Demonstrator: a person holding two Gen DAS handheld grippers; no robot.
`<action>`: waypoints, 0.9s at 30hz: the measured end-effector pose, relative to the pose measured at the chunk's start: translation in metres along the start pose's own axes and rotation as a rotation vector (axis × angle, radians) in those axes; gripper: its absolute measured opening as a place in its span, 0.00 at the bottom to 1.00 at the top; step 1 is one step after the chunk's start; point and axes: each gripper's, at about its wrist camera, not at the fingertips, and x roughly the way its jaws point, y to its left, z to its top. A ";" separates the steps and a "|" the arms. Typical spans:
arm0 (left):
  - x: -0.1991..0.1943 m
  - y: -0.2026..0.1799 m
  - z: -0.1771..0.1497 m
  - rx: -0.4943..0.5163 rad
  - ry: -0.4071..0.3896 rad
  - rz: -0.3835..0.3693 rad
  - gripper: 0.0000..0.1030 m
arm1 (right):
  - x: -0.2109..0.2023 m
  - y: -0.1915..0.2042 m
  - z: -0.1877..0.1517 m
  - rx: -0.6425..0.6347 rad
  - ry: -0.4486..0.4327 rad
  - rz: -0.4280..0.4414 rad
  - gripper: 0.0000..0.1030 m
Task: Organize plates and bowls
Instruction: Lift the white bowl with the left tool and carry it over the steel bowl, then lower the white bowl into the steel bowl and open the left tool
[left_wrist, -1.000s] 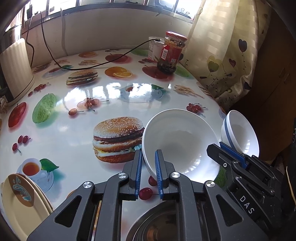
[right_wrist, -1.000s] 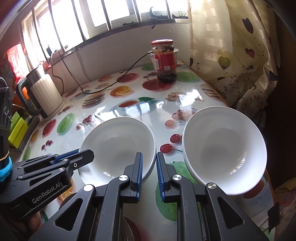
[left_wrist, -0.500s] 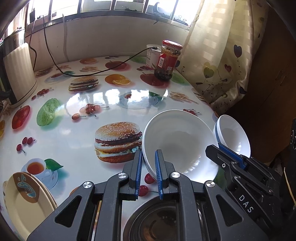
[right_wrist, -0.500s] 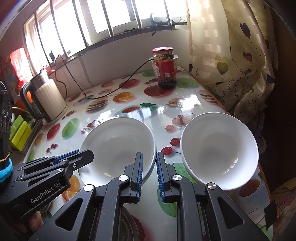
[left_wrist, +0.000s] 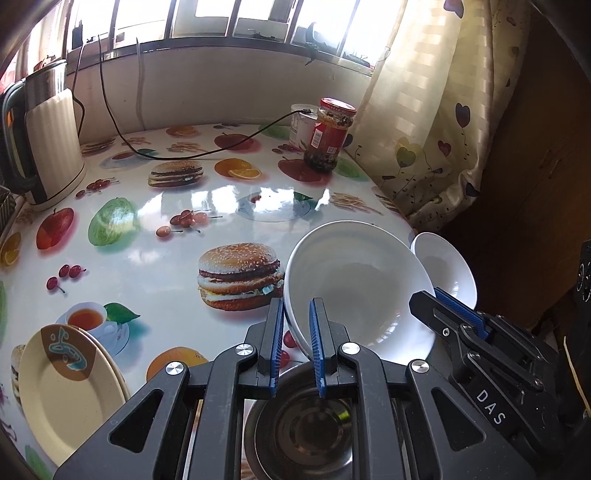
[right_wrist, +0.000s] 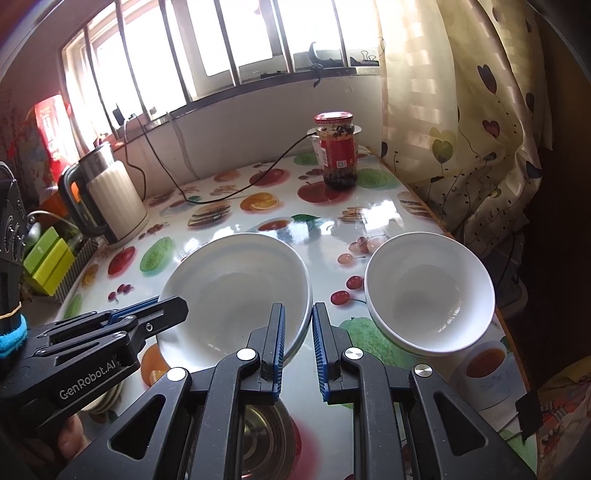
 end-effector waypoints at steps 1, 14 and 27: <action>-0.002 0.000 -0.002 -0.001 0.000 0.000 0.14 | -0.003 0.001 -0.001 -0.001 -0.003 0.001 0.15; -0.027 0.005 -0.023 -0.025 -0.019 -0.019 0.14 | -0.029 0.014 -0.020 -0.013 -0.010 0.008 0.15; -0.035 0.012 -0.050 -0.040 0.009 -0.021 0.14 | -0.039 0.024 -0.047 -0.016 0.017 0.011 0.15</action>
